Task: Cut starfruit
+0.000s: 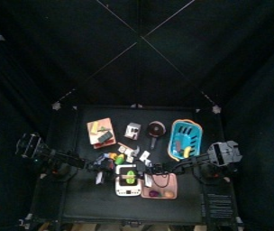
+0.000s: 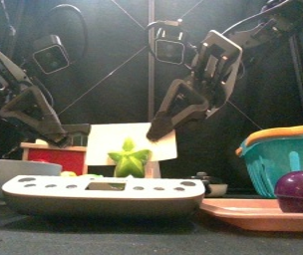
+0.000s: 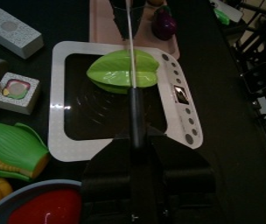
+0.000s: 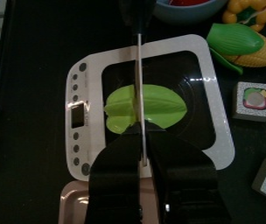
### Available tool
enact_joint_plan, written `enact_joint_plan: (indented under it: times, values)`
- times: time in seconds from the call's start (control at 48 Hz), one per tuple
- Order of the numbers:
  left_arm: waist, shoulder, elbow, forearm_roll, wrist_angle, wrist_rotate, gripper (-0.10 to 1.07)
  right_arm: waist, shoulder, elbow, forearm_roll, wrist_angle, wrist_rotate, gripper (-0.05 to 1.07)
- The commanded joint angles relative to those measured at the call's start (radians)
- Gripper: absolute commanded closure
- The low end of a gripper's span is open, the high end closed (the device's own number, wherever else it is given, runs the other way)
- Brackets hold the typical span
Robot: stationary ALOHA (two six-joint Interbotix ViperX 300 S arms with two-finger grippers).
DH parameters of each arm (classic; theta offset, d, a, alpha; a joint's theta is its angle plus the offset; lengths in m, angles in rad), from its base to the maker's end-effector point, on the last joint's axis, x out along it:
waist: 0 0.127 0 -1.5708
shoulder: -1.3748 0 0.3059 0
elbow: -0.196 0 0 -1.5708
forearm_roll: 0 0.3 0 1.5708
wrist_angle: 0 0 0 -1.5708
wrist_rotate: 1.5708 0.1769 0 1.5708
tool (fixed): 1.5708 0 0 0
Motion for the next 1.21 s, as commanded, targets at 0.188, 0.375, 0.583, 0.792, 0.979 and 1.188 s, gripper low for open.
enact_joint_plan:
  times: [0.188,0.375,0.583,0.792,0.979,1.188]
  values:
    - [0.005,-0.002,-0.02,0.002,-0.002,0.002,0.68,-0.003,-0.008,-0.021,0.0,-0.003,-0.002,0.74]
    - [0.006,-0.002,-0.02,0.002,-0.002,0.002,0.68,-0.003,-0.002,-0.025,0.002,-0.003,-0.002,0.74]
    - [0.005,-0.002,-0.02,0.002,-0.003,0.002,0.68,-0.003,-0.002,-0.029,0.002,0.008,-0.002,0.74]
    - [0.006,-0.002,-0.031,0.011,-0.003,0.003,0.68,-0.003,-0.002,-0.038,-0.005,0.02,-0.002,0.74]
    - [0.006,-0.017,-0.041,0.031,-0.003,0.003,0.68,-0.003,-0.002,-0.054,-0.011,0.04,-0.003,0.74]
    - [0.006,-0.041,-0.052,0.049,-0.003,0.003,0.68,-0.003,-0.005,-0.075,-0.029,0.06,-0.003,0.74]
